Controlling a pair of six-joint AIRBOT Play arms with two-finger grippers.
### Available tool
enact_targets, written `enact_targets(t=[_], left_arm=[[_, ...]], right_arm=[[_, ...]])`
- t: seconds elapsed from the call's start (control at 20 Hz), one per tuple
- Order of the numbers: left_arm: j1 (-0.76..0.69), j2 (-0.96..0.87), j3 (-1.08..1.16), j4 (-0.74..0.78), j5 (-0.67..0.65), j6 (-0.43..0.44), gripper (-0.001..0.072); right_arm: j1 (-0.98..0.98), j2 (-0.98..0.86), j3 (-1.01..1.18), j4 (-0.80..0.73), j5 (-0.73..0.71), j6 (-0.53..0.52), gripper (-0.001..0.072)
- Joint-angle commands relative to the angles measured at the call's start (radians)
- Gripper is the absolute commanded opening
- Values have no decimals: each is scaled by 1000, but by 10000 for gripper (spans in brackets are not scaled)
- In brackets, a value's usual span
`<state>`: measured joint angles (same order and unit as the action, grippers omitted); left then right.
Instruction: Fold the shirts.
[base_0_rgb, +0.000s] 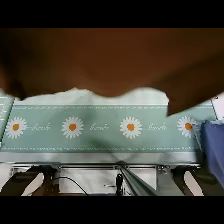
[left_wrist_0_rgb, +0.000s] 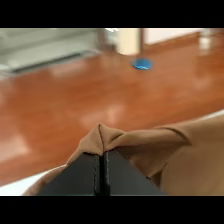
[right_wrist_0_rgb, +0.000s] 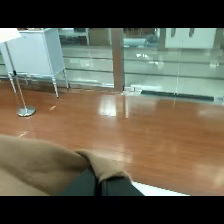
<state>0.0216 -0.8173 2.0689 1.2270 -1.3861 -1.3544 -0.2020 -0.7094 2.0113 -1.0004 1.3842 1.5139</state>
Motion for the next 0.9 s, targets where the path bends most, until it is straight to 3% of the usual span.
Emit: enact_targets(t=[0.0,0.3,0.55,0.85], left_arm=[[-32,146,-37,98,0,6,35],[-136,122,-110,173,12,6,35],[-136,-50,-299,166,16,4,35],[-136,-414,-344,95,125,-58,35]], right_arm=[[0,95,8,-84,85,39,20],[-3,106,-44,-73,177,54,20],[-3,106,-273,-48,203,26,20],[-3,8,-672,-56,-36,-43,20]])
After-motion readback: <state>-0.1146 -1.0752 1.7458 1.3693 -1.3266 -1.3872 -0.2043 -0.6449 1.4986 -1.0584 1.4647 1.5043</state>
